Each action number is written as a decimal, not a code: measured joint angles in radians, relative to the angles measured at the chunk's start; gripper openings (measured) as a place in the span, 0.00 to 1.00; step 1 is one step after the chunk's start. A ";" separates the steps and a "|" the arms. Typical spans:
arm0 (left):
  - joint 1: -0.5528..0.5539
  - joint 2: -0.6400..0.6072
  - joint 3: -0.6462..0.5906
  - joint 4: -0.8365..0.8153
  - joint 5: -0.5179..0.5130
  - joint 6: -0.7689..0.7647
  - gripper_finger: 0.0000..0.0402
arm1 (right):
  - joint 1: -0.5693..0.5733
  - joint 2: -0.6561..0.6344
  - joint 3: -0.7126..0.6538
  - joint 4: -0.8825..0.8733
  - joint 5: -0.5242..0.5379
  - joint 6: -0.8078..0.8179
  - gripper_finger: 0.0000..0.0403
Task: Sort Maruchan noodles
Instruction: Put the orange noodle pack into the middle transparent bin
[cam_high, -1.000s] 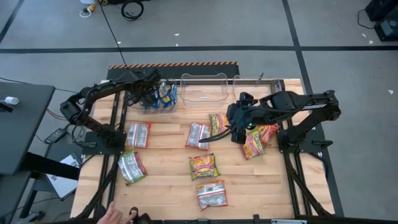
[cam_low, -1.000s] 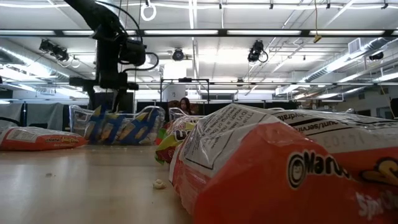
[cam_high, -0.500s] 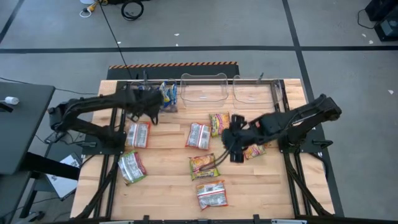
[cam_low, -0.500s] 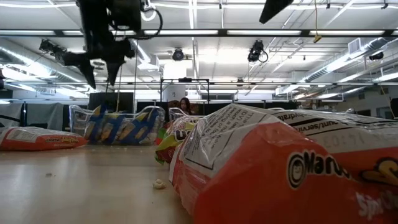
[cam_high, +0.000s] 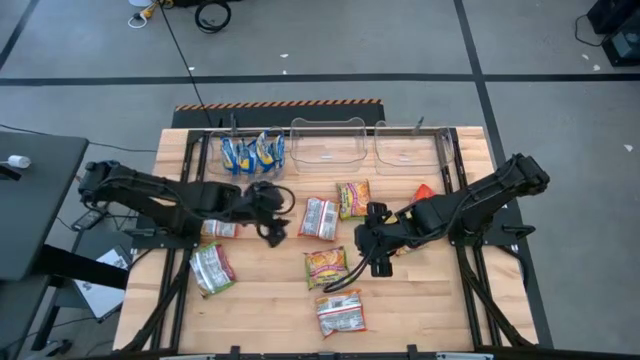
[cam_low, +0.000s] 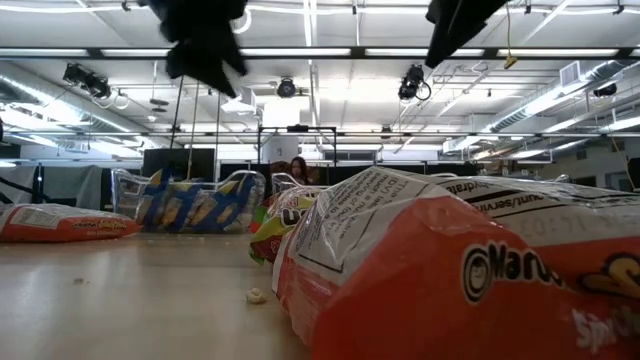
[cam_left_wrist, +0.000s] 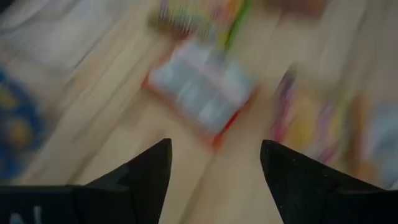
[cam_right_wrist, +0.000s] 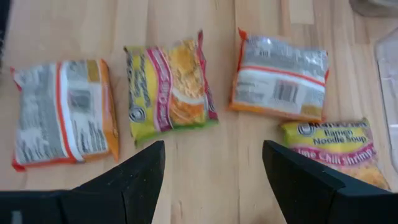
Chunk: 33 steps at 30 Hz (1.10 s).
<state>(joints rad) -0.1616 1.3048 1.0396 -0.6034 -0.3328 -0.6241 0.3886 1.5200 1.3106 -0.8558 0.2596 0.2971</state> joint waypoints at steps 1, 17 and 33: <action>0.000 0.014 0.000 0.051 -0.012 -0.041 0.60 | 0.003 0.000 0.000 0.010 0.000 0.008 0.68; -0.072 0.315 -0.001 0.129 -0.230 -0.858 0.55 | 0.240 -0.001 0.000 -0.090 0.103 0.344 0.67; -0.034 0.562 -0.001 0.283 -0.170 -0.990 0.55 | 0.322 -0.002 -0.003 -0.122 0.193 0.545 0.67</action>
<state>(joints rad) -0.1956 1.8664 1.0382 -0.3202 -0.5032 -1.6139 0.7105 1.5185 1.3075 -0.9775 0.4526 0.8425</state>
